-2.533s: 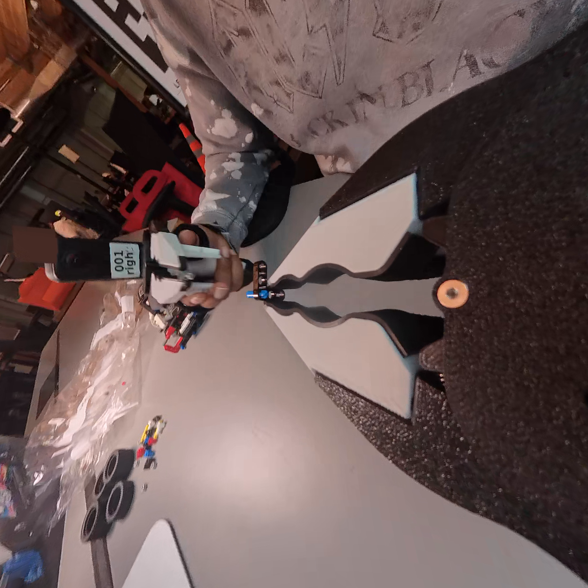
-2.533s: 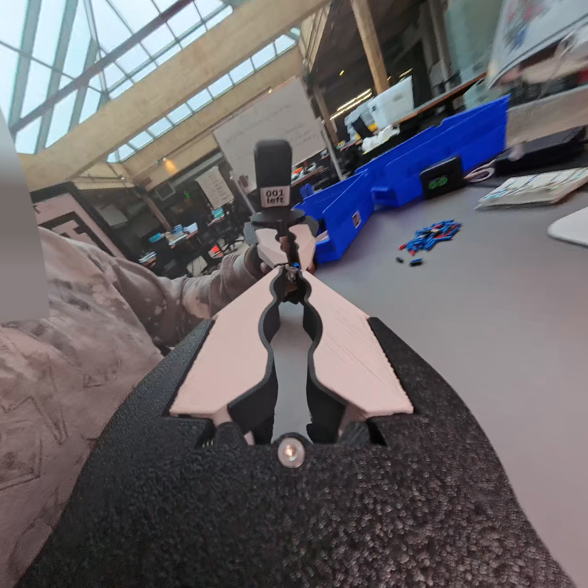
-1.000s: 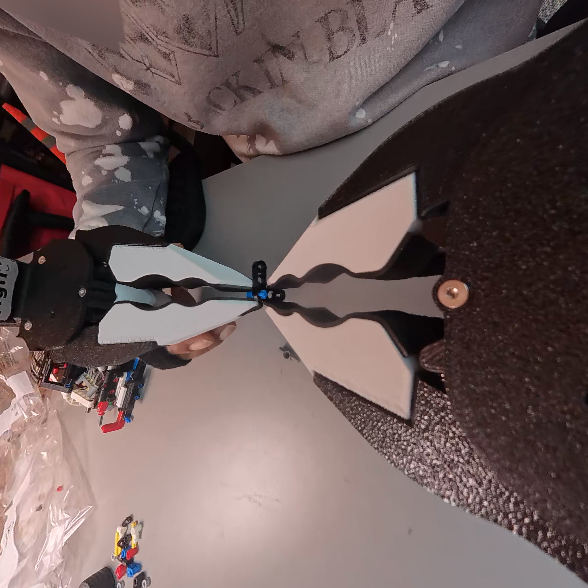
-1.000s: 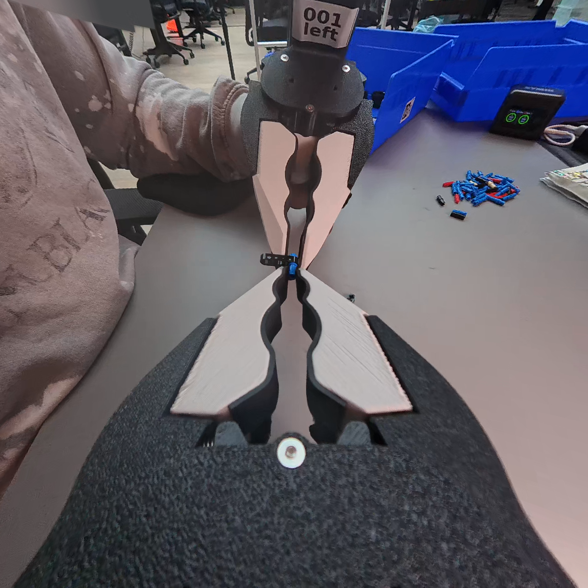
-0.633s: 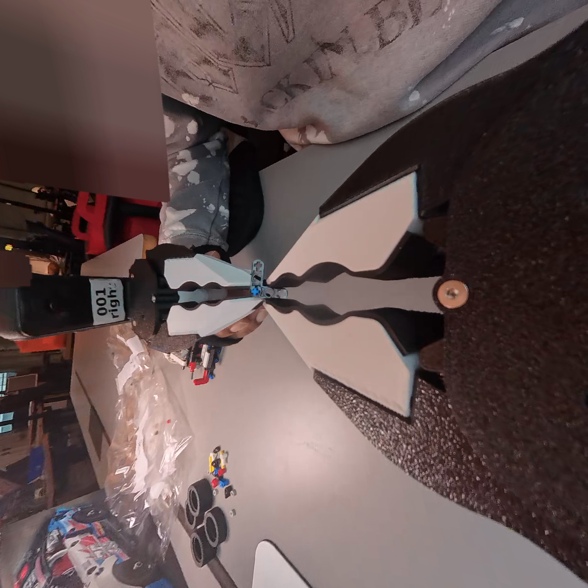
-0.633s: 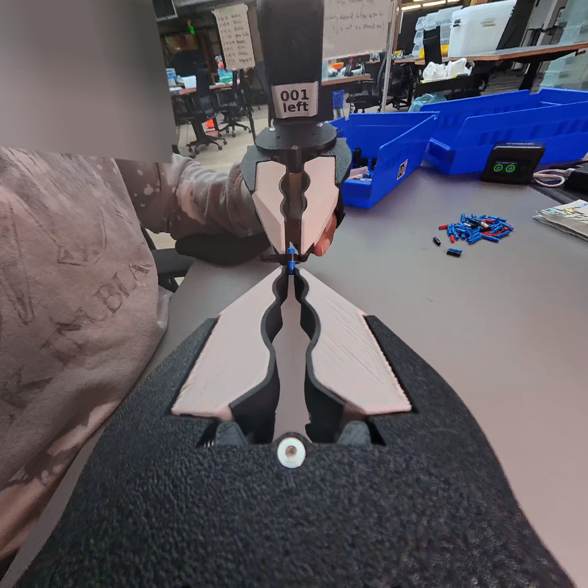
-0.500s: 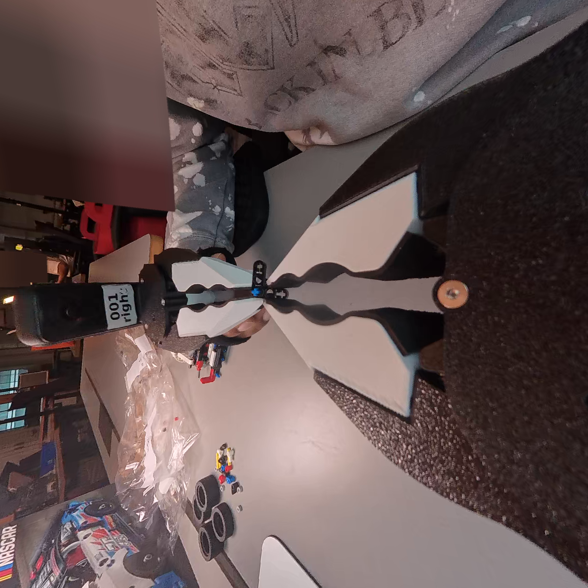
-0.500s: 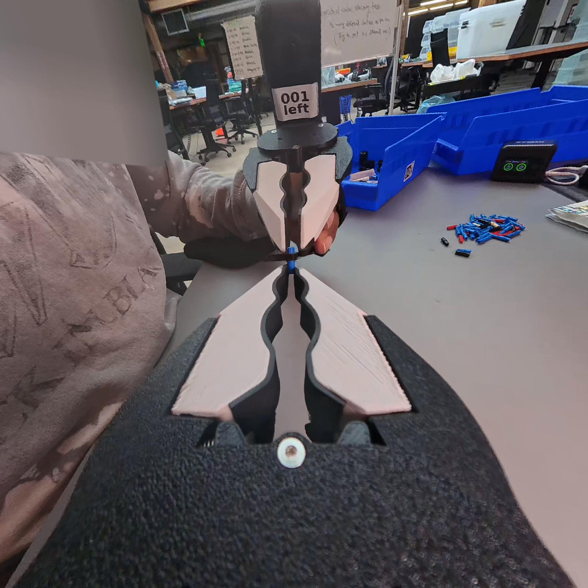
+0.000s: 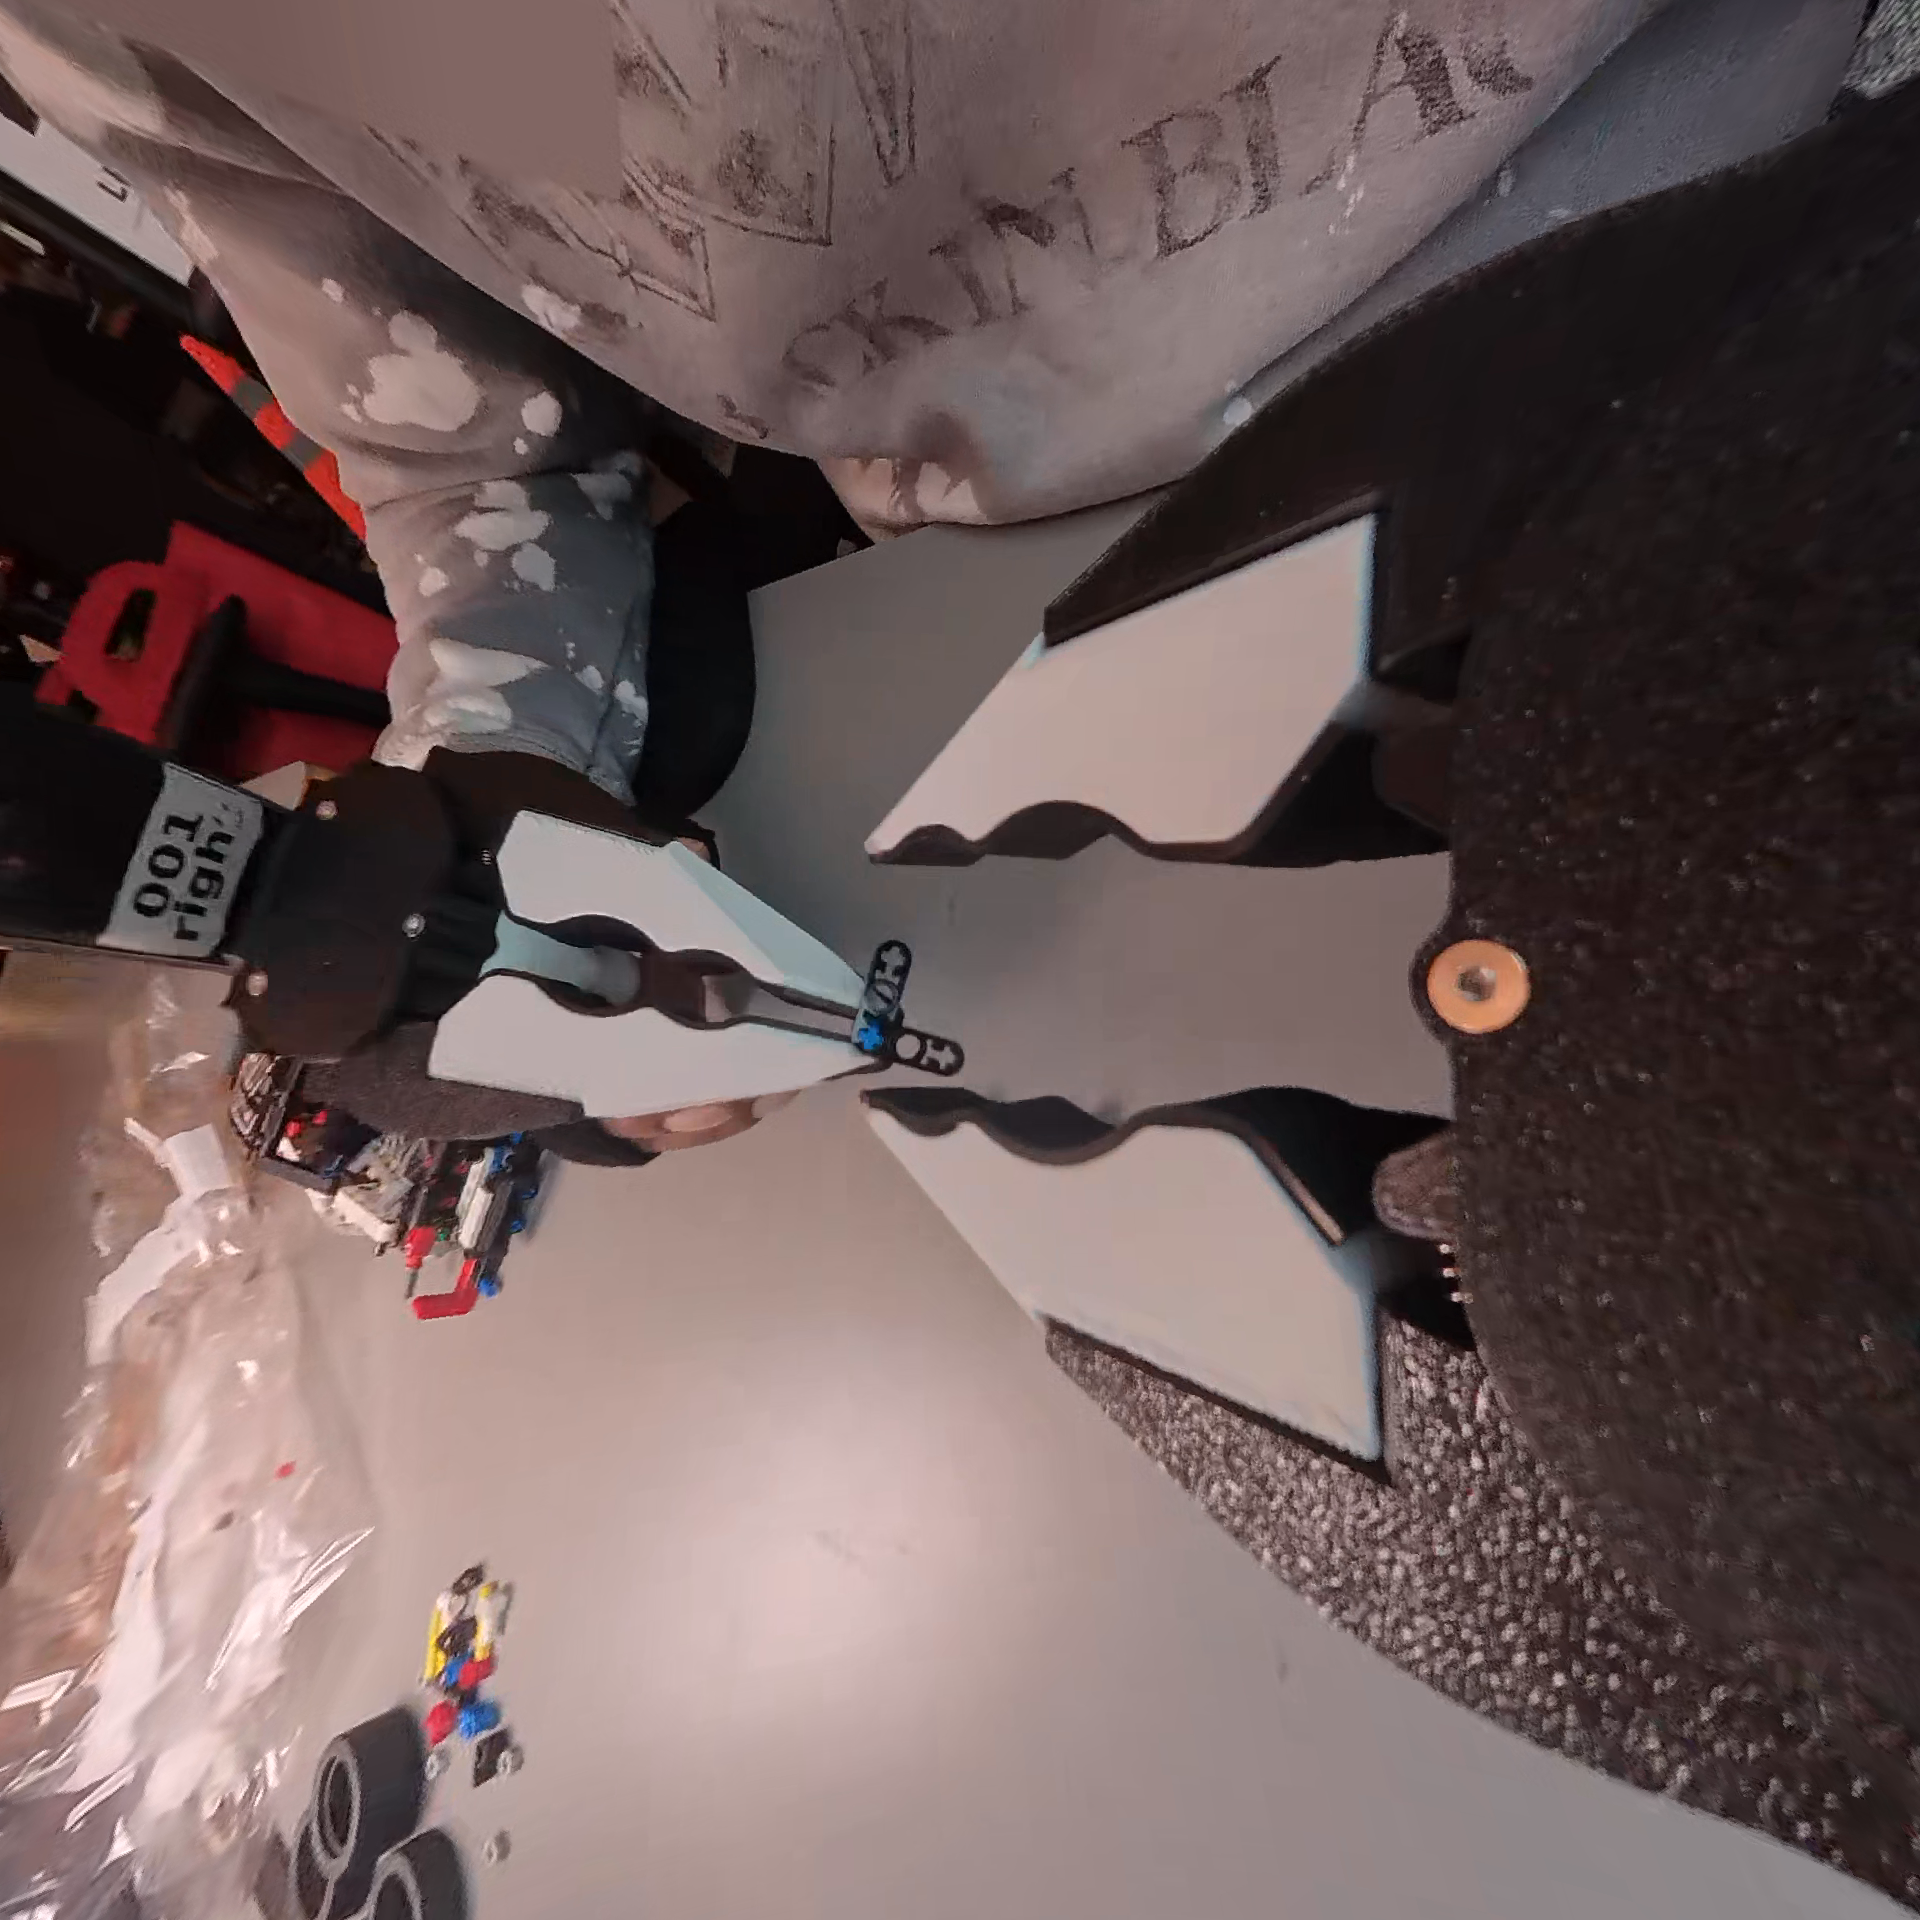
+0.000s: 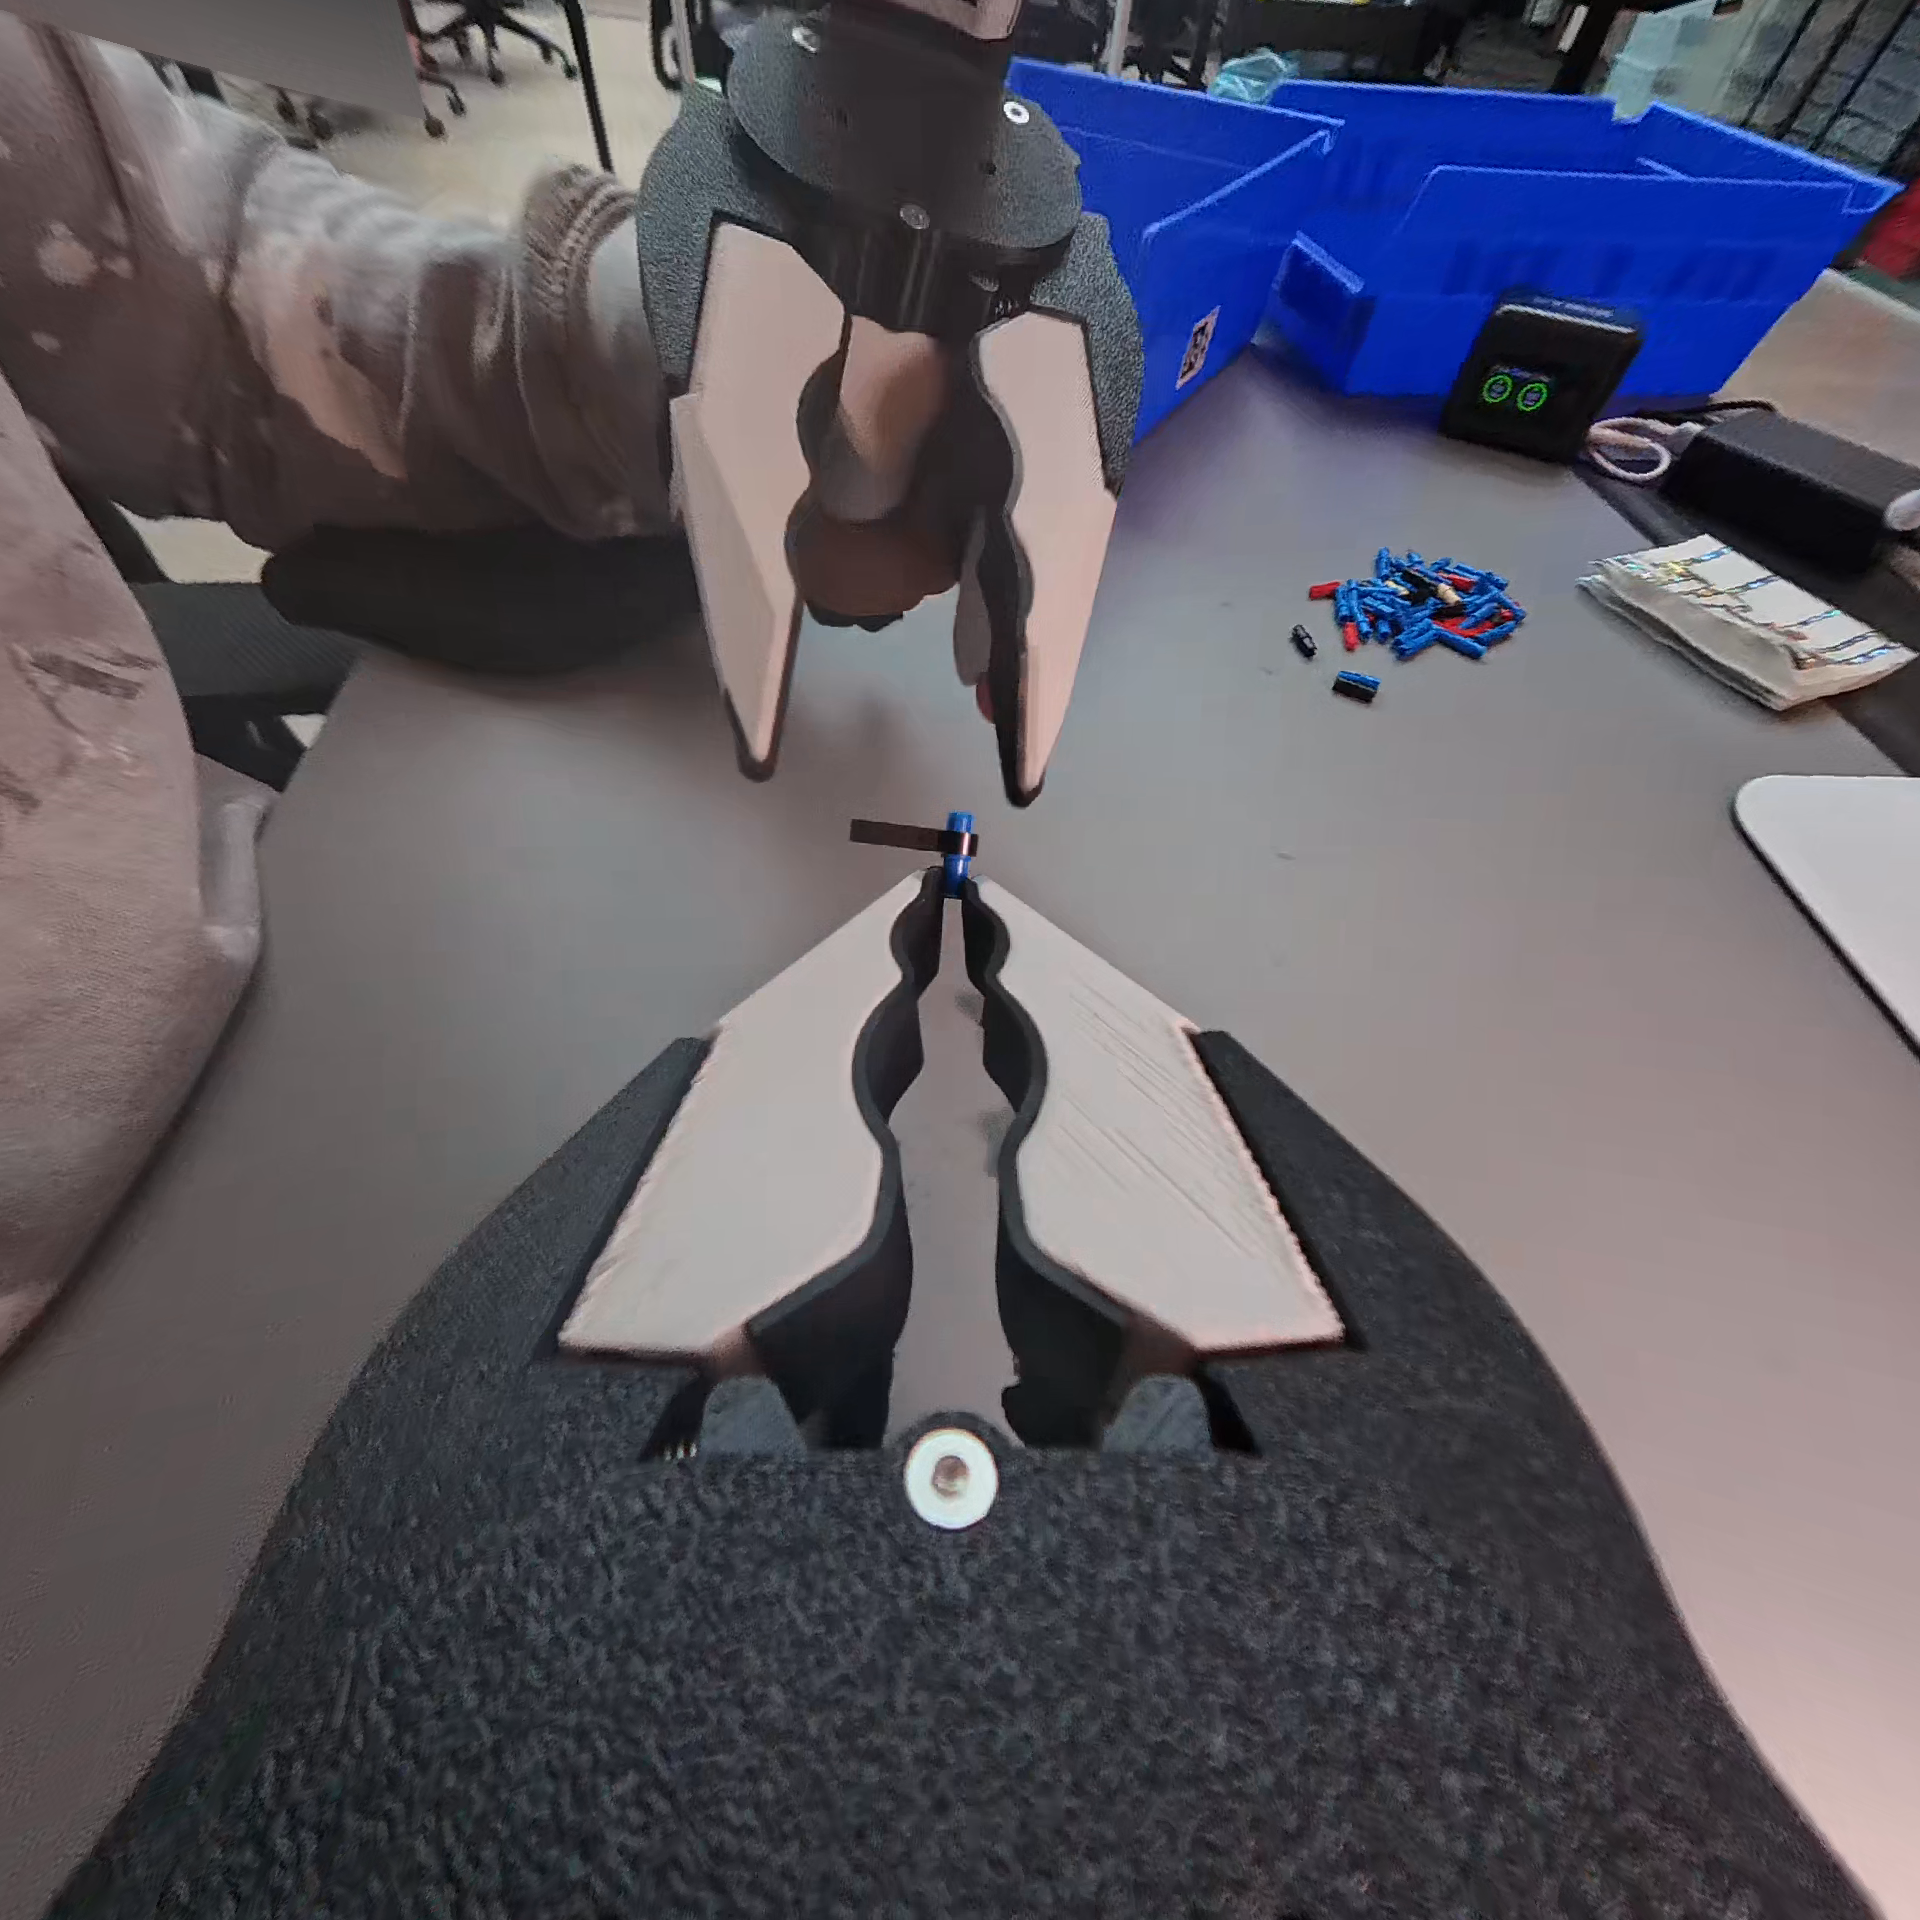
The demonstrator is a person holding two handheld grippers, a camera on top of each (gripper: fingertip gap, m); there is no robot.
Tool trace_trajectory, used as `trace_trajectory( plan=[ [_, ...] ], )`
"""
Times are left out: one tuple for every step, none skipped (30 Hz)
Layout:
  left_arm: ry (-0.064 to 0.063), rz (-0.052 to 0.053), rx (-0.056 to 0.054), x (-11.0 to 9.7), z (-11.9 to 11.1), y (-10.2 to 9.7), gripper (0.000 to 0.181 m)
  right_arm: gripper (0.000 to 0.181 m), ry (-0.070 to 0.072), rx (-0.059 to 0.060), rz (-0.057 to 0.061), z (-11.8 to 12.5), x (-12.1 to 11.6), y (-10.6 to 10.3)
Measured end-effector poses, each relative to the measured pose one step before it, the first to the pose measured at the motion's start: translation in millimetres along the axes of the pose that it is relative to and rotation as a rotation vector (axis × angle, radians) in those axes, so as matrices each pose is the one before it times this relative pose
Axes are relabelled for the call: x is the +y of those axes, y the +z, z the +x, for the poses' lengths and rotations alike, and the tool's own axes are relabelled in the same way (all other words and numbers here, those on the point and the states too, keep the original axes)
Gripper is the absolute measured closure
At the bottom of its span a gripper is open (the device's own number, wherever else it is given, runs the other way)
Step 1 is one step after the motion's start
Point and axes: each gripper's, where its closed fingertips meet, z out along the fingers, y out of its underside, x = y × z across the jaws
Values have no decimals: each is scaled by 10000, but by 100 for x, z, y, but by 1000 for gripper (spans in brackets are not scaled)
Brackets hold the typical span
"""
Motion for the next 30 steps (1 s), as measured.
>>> trace_trajectory(
  plan=[
    [-6, -204, 32, 374, 143, 464, 139, 178, -290, 243, -126, 75, 86, 57],
    [75, -178, -148, 264, -121, 362, 142, 178, -173, 37, -50, -184, -43, 38],
    [141, -167, -173, 244, -130, 279, 146, 178, -119, 47, -10, -123, -110, 21],
    [144, -192, -67, 280, 22, 239, 147, 178, -135, 69, 41, -76, -179, -11],
    [104, -120, -60, 171, 22, 181, 149, 178, -140, -32, -51, -186, -63, 12],
    [120, -19, -32, -1, 62, 79, 154, 178, -223, 74, -125, -73, 56, 23],
    [195, -45, -32, -20, 74, -20, 154, 178, -246, 79, -24, -64, -50, -44],
    [191, 1, -62, -125, 48, -72, 155, 178, -122, 24, 56, -64, -198, -116],
    [188, 93, -79, -229, 25, -70, 155, 178, -89, 53, 39, 52, -202, -171],
    [217, 149, -113, -284, -15, -47, 156, 178, -132, 78, 12, 105, -191, -194],
    [235, 143, -87, -263, 34, -24, 156, 178, -83, 13, 32, 11, -196, -216],
    [214, 208, -85, -369, 26, -68, 156, 178, 77, 5, 196, 88, -307, -233],
    [110, 282, -36, -484, 43, -90, 156, 178, 251, -141, 260, 17, -308, -251],
    [94, 302, -33, -532, 48, -49, 157, 178, 296, -203, 232, -18, -216, -222],
    [125, 177, -66, -349, 16, 32, 157, 178, 200, -174, 161, -4, -103, -173],
    [164, 97, -97, -199, -2, 60, 157, 178, 161, -149, 121, 5, -68, -136],
    [115, 99, -60, -162, 14, 40, 157, 178, 152, -153, 111, -39, -76, -125],
    [56, 94, -43, -116, -9, 25, 158, 178, 102, -85, 61, 17, -52, -89],
    [35, 60, -25, -50, -17, 20, 158, 179, 80, -72, 19, 3, 3, -67],
    [29, 80, -5, -87, 0, 2, 158, 179, 147, -95, 80, -21, -72, -47],
    [29, 73, 2, -119, 30, -14, 158, 179, 170, -126, 92, -70, -86, -67],
    [59, 27, -29, -61, 19, -5, 158, 179, 138, -100, 21, -42, 38, -42],
    [92, 8, -64, -35, 6, 33, 159, 179, 92, -86, 15, -25, 54, -52],
    [63, 16, -58, -43, -6, 1, 159, 179, 122, -84, 18, -27, 36, -40],
    [24, 21, -55, -39, -65, -39, 159, 179, 104, -43, 15, 35, 55, -34],
    [22, 4, -62, 0, -98, -57, 160, 179, 46, -13, -9, 54, 81, -25],
    [45, -19, -73, 42, -107, -47, 161, 179, 20, -37, -80, 19, 171, -46],
    [72, 388, -276, -572, -497, -469, 179, 181, -93, -76, -692, -48, 1261, -3],
    [-171, 600, -189, -1186, -706, -1043, 179, 181, -188, 436, -544, 811, 1477, -5],
    [-213, 193, -232, -833, -762, -954, 179, 181, 343, -118, 196, 140, 73, -63]
  ],
)
